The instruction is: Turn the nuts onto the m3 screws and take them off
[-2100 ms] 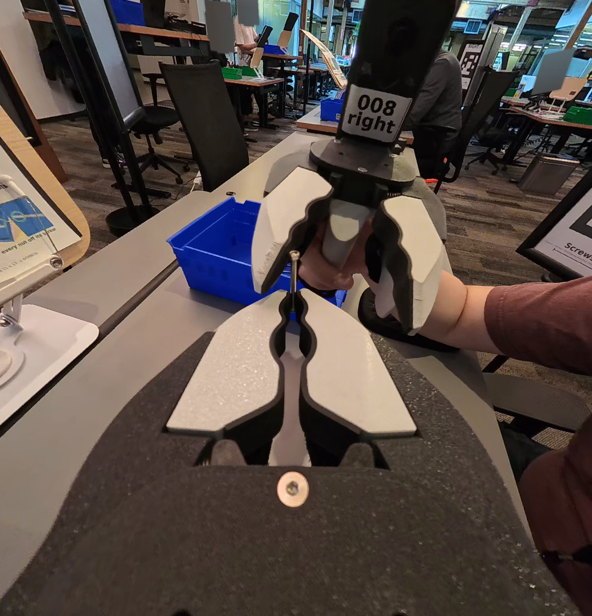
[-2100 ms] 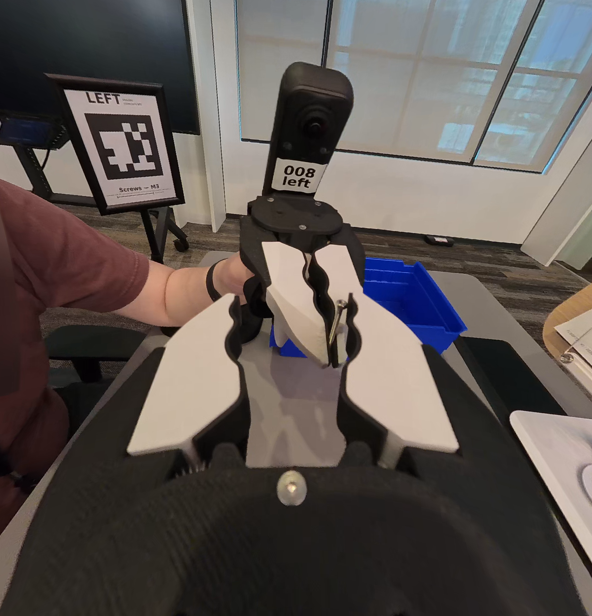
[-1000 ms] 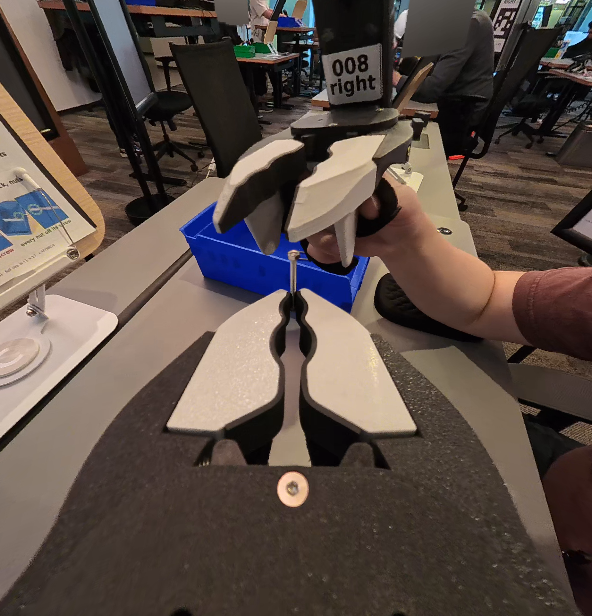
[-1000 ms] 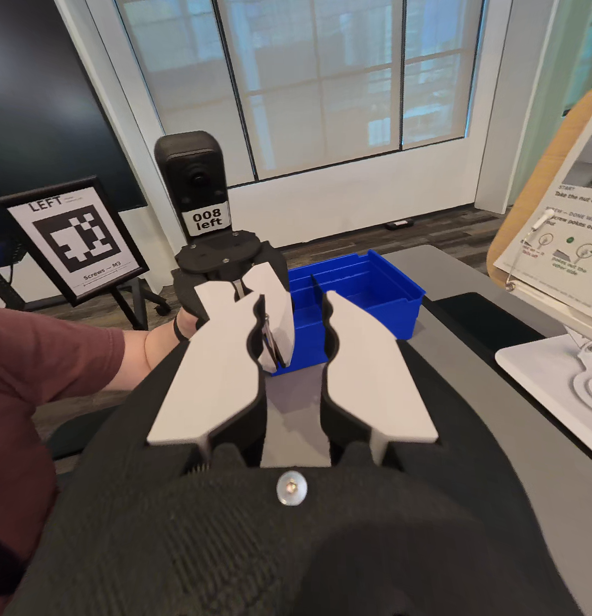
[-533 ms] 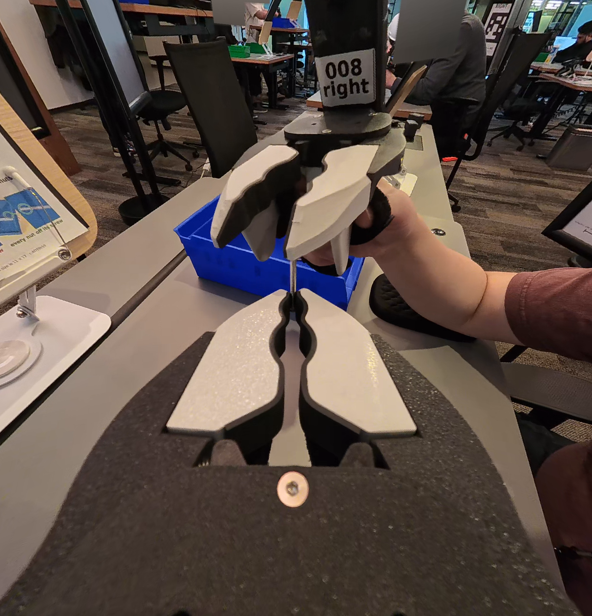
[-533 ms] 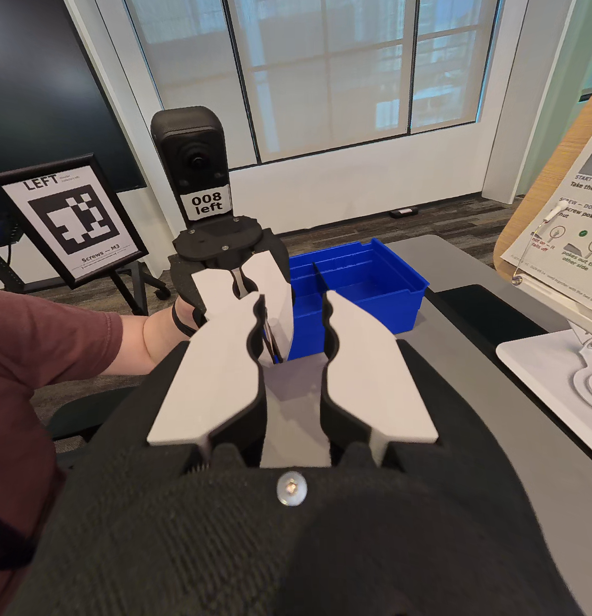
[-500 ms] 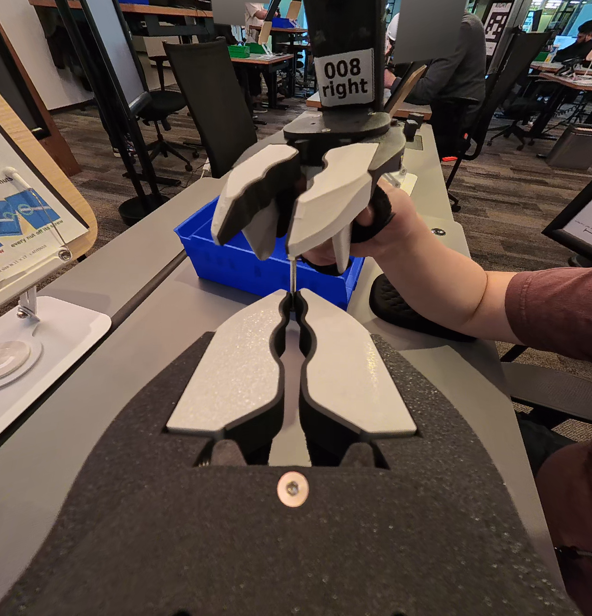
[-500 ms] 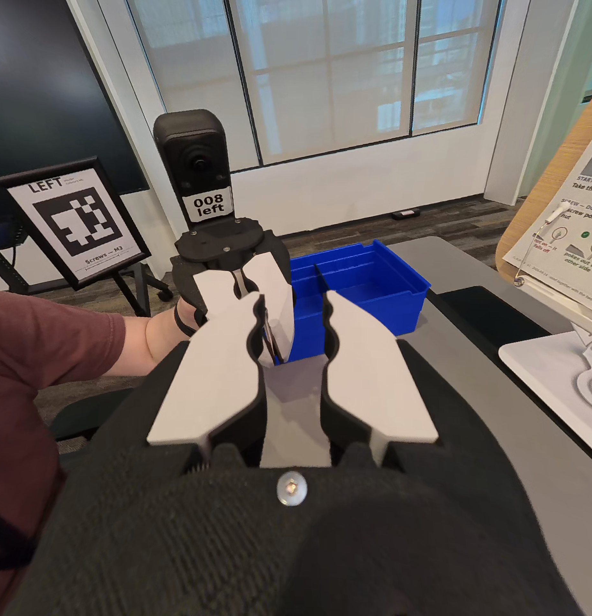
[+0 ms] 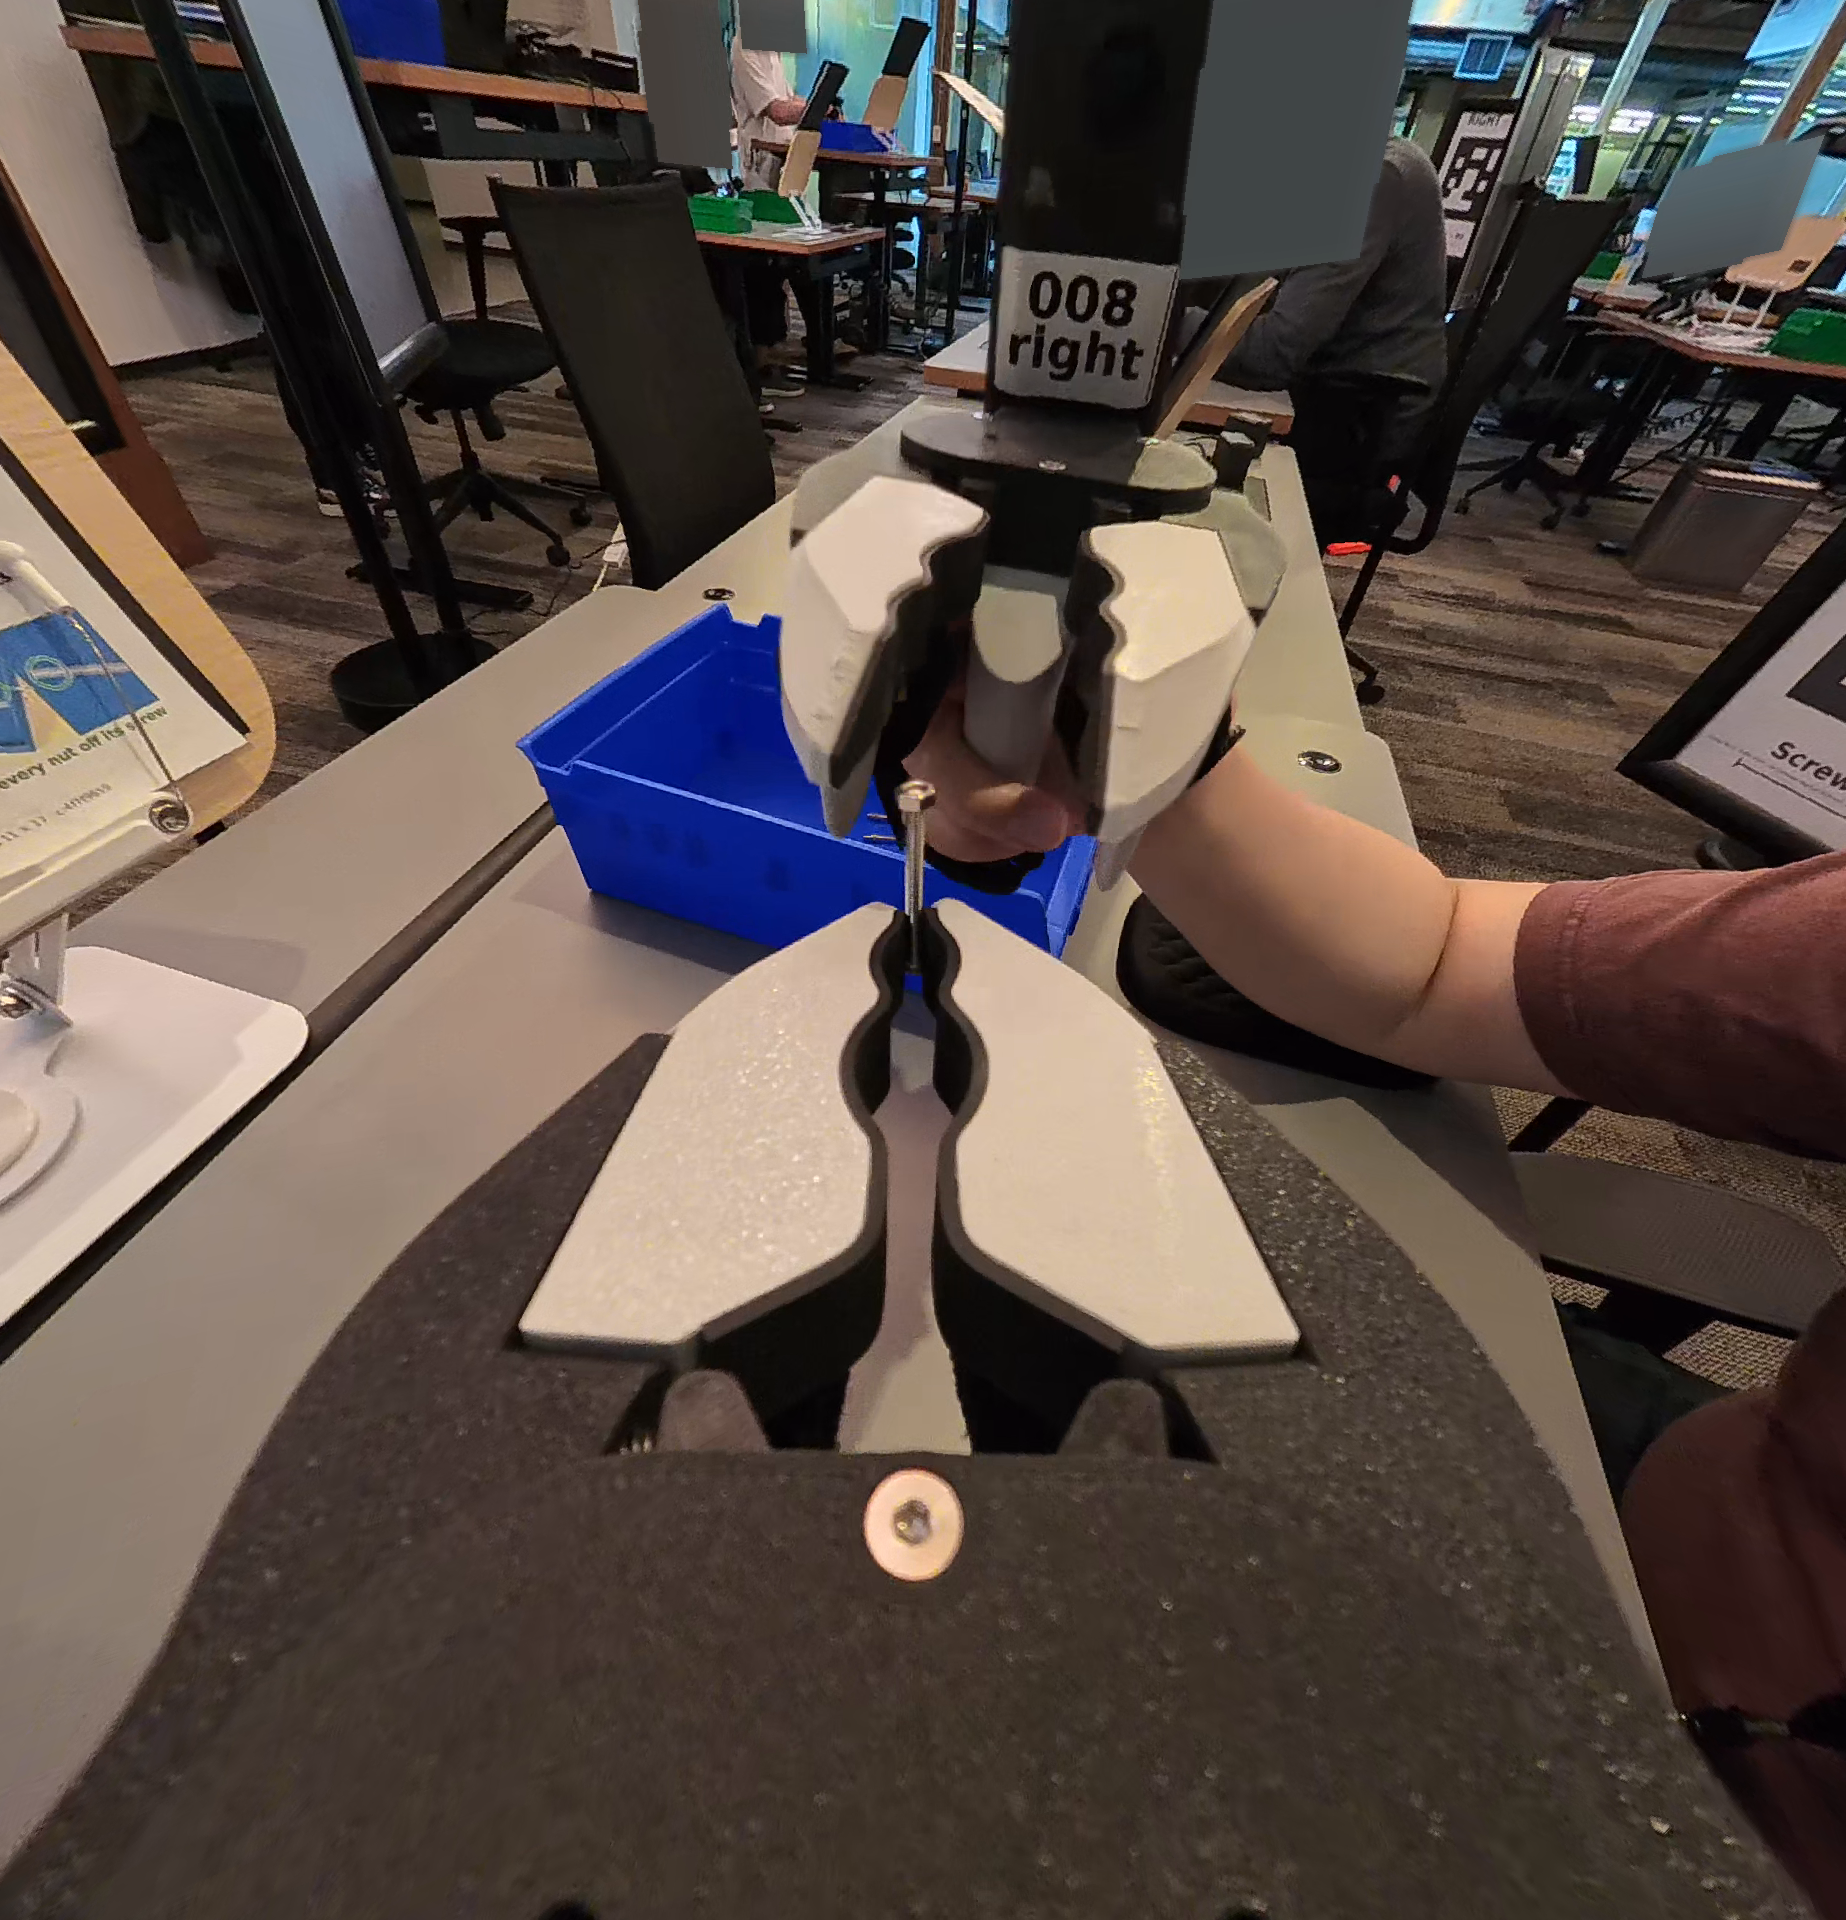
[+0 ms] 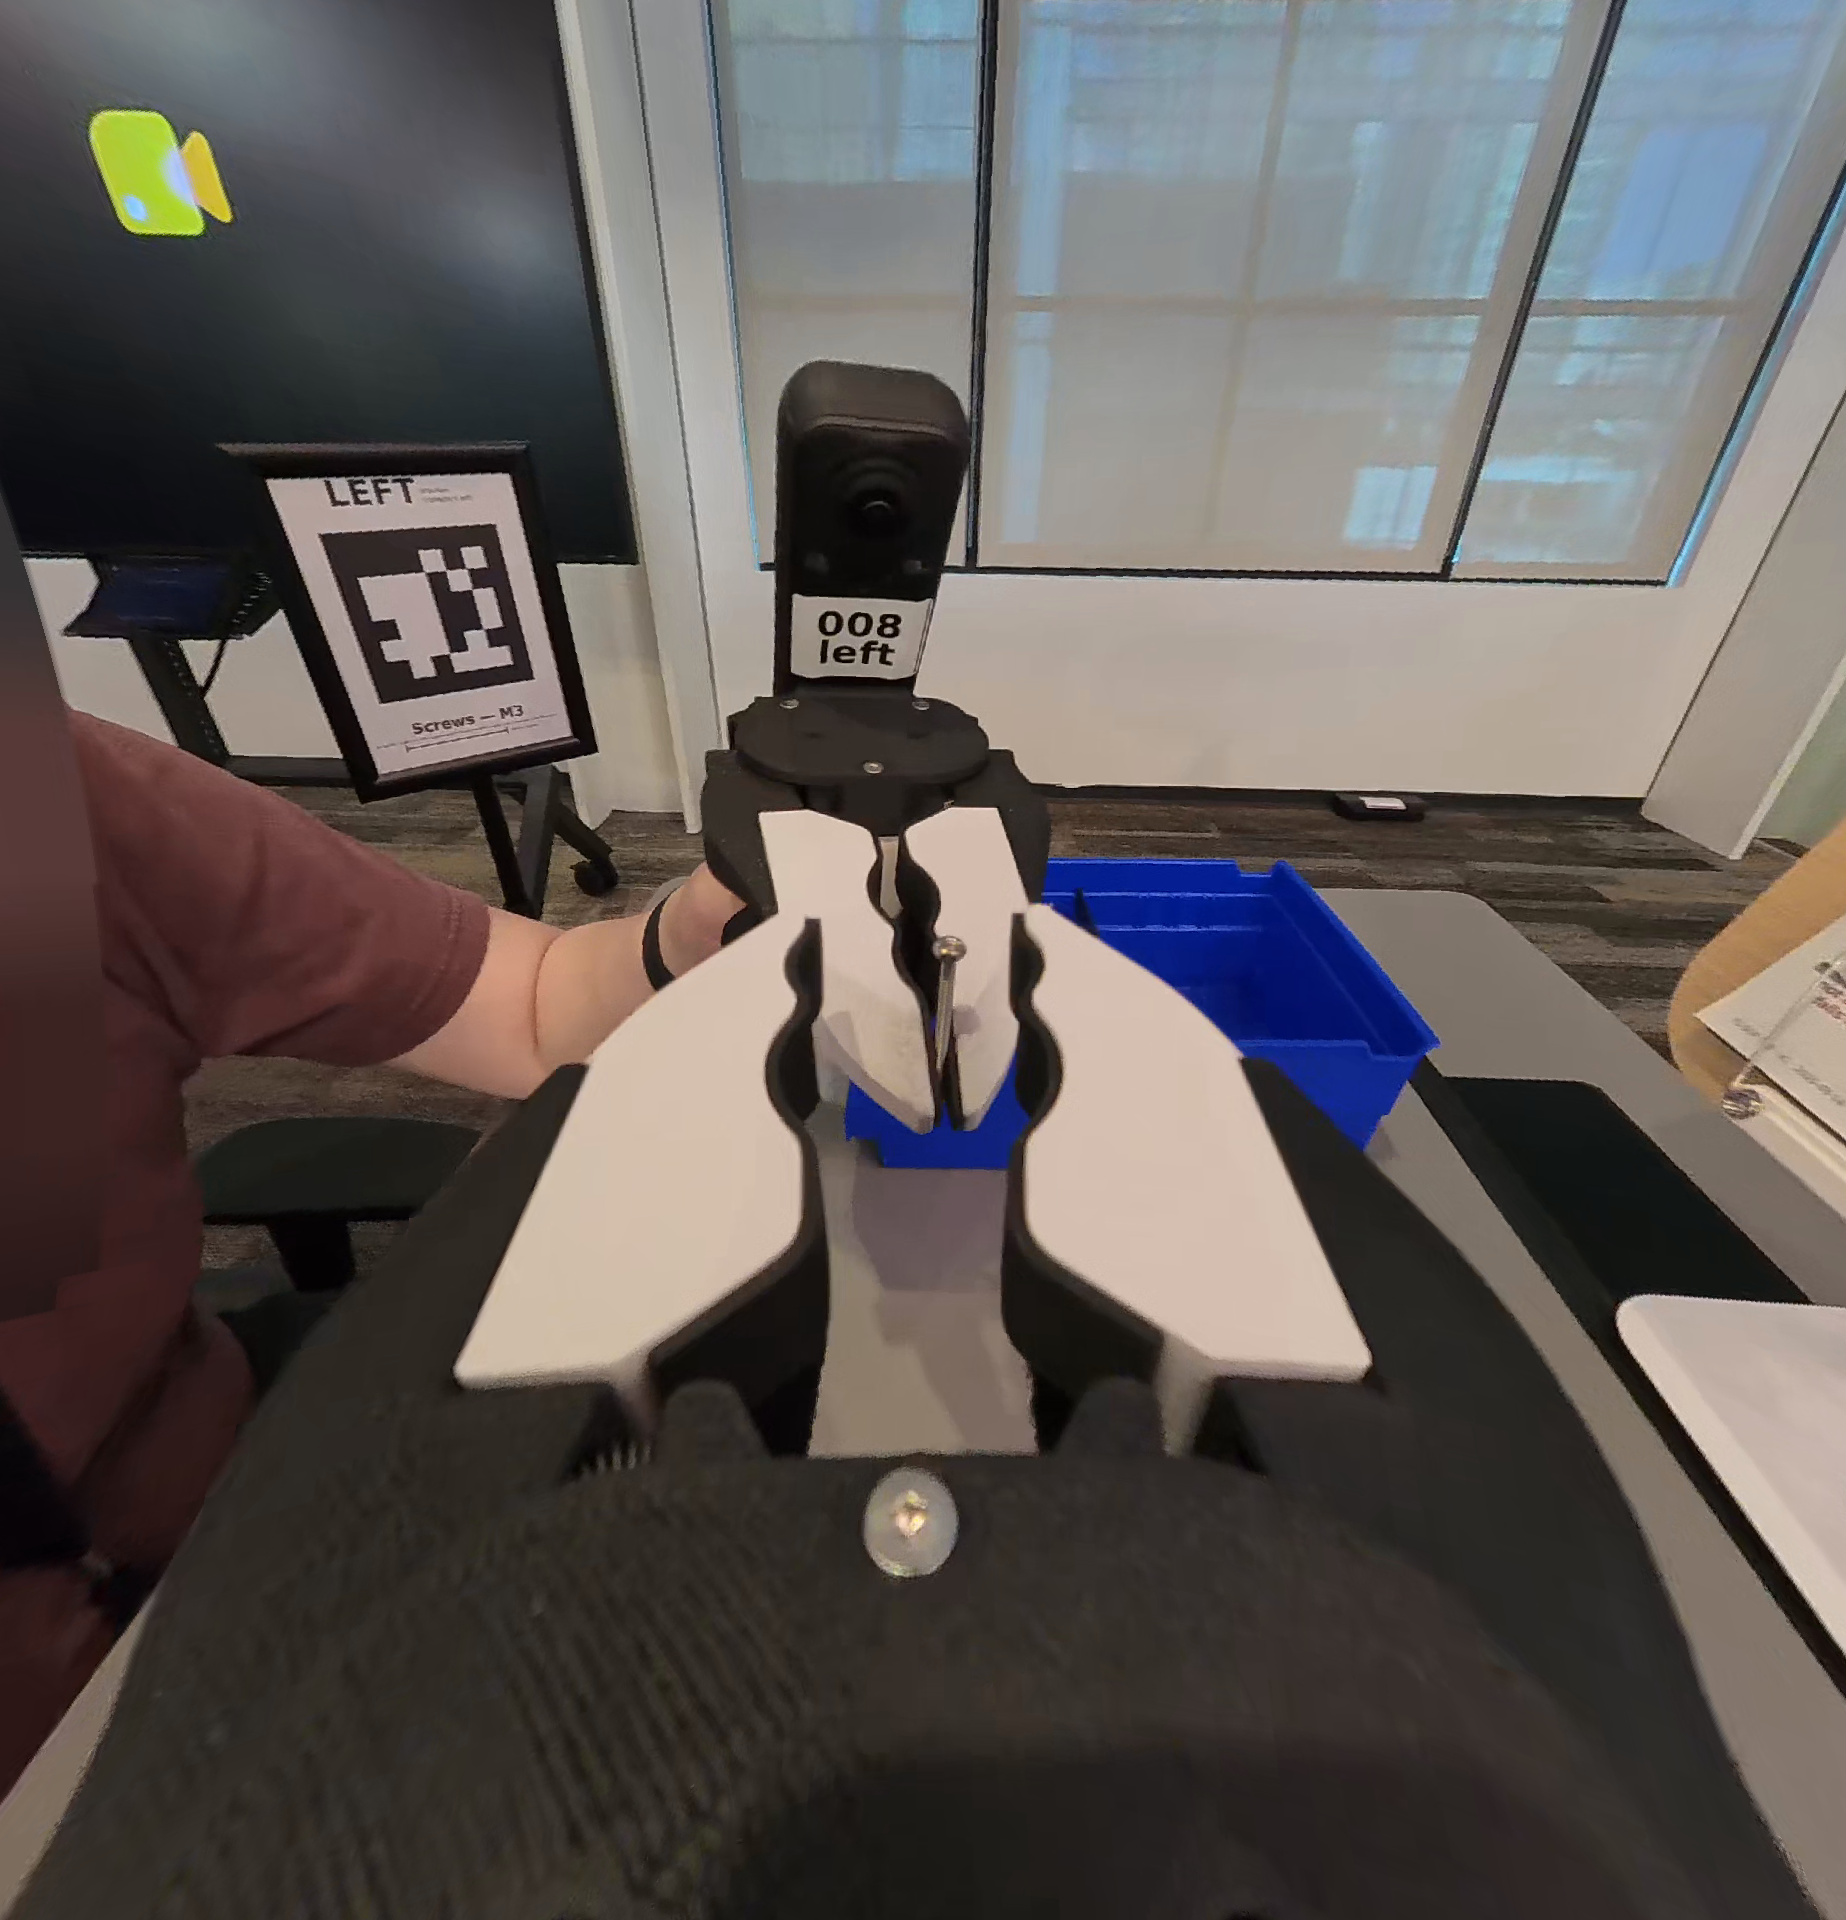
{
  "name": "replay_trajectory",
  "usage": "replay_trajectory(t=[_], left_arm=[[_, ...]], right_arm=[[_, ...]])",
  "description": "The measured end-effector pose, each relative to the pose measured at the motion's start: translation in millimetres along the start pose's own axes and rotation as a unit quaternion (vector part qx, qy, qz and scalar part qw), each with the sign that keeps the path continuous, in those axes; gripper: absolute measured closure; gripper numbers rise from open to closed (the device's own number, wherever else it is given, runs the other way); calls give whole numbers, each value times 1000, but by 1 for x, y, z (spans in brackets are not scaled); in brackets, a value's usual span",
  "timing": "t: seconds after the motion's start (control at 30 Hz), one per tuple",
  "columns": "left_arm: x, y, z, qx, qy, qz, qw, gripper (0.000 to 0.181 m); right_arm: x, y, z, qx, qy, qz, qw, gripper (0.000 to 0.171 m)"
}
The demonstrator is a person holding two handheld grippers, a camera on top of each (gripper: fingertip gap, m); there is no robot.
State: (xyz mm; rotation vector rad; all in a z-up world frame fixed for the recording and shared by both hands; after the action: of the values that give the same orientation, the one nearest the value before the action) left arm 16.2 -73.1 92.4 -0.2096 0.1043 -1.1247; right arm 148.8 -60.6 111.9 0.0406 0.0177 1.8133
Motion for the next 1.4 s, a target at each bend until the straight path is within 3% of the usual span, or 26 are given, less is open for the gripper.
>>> replay_trajectory(t=[0.6, 0.97, 1.23, 1.4], left_arm=[[-4, -2, 0, 3, -7, 4, 1000, 179], [-1, -1, 0, 0, -3, 0, 1000, 179], [2, -1, 0, -4, 4, -9, 1000, 179], [10, -1, -1, -17, 5, -60, 998, 179]], right_arm=[[-2, 3, -1, -28, -19, -11, 999, 134], [5, -3, -3, -2, 15, -13, 1000, 163], [4, -1, -6, -3, 25, 9, 1000, 165], [0, -3, -6, -5, 41, 64, 997, 165]])
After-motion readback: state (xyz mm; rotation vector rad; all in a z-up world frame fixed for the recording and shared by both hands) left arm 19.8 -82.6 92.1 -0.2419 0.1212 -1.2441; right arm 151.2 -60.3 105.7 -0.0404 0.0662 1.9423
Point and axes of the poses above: each gripper's, where its closed fingertips meet, y out along the fingers, z out of its top, x = y × z across the jaws, the point moved 8 cm from there along -y, back along the fingers, and after that the axes turned 13 degrees about z, right-handed, at the moved point
